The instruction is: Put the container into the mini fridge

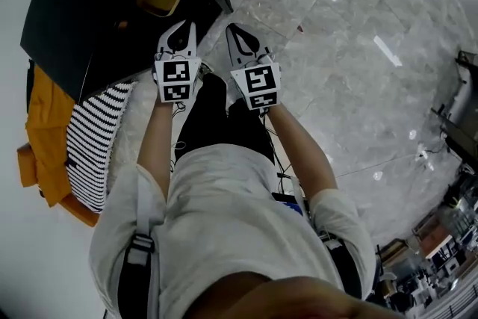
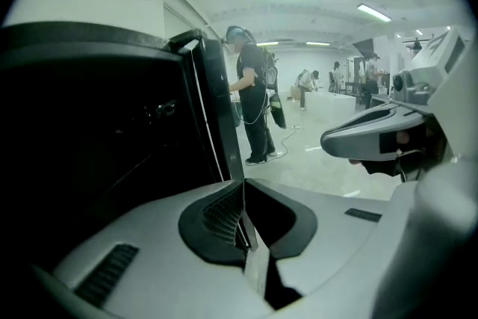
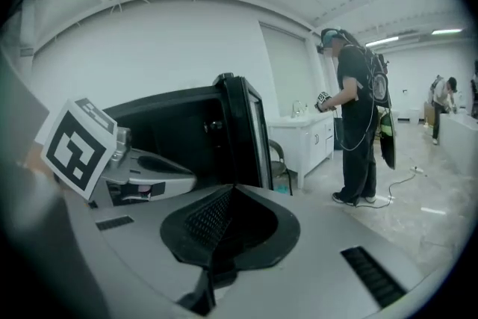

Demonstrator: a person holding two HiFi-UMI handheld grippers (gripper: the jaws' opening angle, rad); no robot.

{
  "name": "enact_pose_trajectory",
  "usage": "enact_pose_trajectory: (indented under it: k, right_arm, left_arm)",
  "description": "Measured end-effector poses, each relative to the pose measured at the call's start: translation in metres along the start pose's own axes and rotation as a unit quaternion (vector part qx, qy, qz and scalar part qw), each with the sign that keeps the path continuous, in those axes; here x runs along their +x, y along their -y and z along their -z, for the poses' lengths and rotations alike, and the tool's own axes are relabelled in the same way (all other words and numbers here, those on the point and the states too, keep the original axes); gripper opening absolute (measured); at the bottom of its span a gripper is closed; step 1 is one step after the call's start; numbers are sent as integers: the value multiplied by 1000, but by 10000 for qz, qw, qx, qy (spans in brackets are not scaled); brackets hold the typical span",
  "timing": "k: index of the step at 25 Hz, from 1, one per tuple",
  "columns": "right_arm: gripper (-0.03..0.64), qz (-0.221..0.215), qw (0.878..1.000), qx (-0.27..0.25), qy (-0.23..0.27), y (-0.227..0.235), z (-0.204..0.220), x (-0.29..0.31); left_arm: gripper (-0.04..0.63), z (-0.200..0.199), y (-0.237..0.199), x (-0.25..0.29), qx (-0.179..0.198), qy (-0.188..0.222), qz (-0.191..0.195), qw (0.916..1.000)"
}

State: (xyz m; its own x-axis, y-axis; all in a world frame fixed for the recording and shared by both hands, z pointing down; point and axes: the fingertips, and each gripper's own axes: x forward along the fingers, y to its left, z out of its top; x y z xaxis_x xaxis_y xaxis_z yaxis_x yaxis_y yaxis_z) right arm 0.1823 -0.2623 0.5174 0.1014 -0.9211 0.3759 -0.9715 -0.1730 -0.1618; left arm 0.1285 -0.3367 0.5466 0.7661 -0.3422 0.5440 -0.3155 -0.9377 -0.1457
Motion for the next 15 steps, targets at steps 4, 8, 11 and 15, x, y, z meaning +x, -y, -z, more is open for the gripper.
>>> enact_pose_trajectory:
  k: [4,8,11,15]
  right_arm:
    - [38,62,9994,-157,294,2,-24,-31]
    - [38,92,9977,-346,579,0,-45,-59]
    - [38,146,9960,-428,773,0,-58,-82]
    - [38,260,9935,-568,948,1,-75,-111]
  left_arm:
    - [14,-25,23,-29,-80,251,-42,9996]
    - [12,-48,50,-57,-250,523,-136,9982]
    - [12,-67,68,-80,-460,834,-180,9953]
    - [12,-92,83,-105,-863,1161,-272,9891]
